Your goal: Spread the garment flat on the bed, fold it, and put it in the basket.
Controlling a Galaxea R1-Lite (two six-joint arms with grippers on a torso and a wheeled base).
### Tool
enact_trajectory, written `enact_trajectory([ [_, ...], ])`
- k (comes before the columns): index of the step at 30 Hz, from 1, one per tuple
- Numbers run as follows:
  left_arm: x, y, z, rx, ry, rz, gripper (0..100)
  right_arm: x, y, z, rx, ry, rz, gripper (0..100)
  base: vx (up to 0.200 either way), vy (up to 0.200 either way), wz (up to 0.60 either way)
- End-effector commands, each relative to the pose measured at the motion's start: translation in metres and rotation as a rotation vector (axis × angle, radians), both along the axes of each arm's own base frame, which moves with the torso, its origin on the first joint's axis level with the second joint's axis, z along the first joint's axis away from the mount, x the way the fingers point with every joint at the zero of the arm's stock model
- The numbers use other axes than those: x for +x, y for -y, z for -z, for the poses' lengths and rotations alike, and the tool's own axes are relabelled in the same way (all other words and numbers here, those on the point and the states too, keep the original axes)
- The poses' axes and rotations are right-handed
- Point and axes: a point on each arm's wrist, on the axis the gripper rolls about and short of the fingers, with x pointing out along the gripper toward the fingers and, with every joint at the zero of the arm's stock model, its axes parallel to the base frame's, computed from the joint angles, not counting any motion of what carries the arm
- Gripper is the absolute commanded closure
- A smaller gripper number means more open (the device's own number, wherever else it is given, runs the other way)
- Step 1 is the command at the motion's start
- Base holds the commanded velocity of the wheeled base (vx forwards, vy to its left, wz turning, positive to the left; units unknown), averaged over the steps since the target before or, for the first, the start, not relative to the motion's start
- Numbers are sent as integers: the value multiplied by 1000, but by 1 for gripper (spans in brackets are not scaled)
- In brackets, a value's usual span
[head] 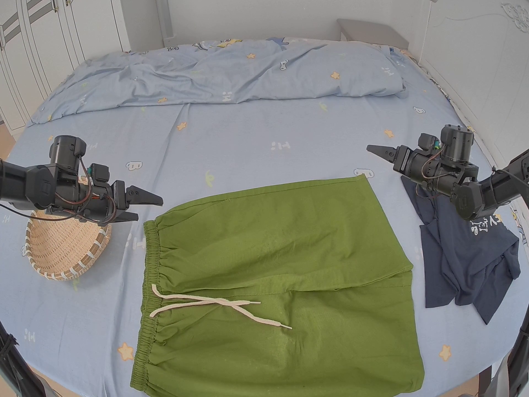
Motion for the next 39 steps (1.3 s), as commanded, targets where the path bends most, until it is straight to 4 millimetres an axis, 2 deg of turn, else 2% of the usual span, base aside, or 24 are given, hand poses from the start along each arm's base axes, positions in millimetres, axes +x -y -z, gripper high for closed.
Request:
enact_trajectory([
  [1, -55, 8, -41, 5, 92, 9, 0, -51, 14, -48, 23, 48, 25, 0, 0, 0, 0],
  [2, -69, 9, -40, 3, 85, 10, 0, -67, 18, -55, 23, 44, 29, 0, 0, 0, 0],
  [3, -72, 9, -40, 3, 82, 10, 0, -70, 19, -55, 22, 40, 29, 0, 0, 0, 0],
  [4, -84, 10, -36, 0, 65, 10, 0, -84, 23, -58, 21, 25, 36, 0, 0, 0, 0],
  [5, -96, 11, -31, -6, 42, 8, 0, -96, 25, -58, 16, 2, 40, 0, 0, 0, 0],
  [6, -100, 11, -29, -8, 33, 7, 0, -100, 26, -58, 14, -4, 43, 0, 0, 0, 0],
  [10, -135, 13, -3, -43, -88, -15, 0, -145, 35, -49, 10, -91, 65, 0, 0, 0, 0],
  [15, -177, 15, 20, -58, -136, -24, 0, -199, 35, -18, 5, -217, 54, 0, 0, 0, 0],
  [16, -177, 15, 20, -58, -136, -24, 0, -199, 35, -18, 5, -217, 54, 0, 0, 0, 0],
  [18, -198, 18, 38, -73, -172, -29, 0, -228, 35, 4, -1, -288, 49, 0, 0, 0, 0],
  [19, -204, 18, 43, -82, -186, -34, 0, -236, 36, 9, -2, -306, 48, 0, 0, 0, 0],
  [20, -205, 18, 45, -86, -193, -38, 0, -238, 35, 11, -3, -314, 46, 0, 0, 0, 0],
  [23, -217, 20, 64, -140, -253, -46, 0, -259, 35, 36, -9, -415, 39, 0, 0, 0, 0],
  [25, -218, 20, 68, -151, -264, -43, 0, -262, 34, 41, -13, -436, 34, 0, 0, 0, 0],
  [26, -219, 20, 78, -178, -312, -26, 0, -273, 33, 56, -21, -499, 18, 0, 0, 0, 0],
  [29, -221, 21, 88, -218, -375, 9, 0, -285, 30, 69, -33, -565, -4, 0, 0, 0, 0],
  [34, -222, 22, 99, -228, -426, 51, 0, -290, 30, 76, -29, -597, -20, 0, 0, 0, 0],
  [38, -231, 20, 105, -203, -426, 61, 0, -292, 30, 77, -7, -605, -54, 0, 0, 0, 0],
  [39, -238, 18, 107, -198, -420, 41, 0, -298, 30, 81, -5, -627, -61, 0, 0, 0, 0],
])
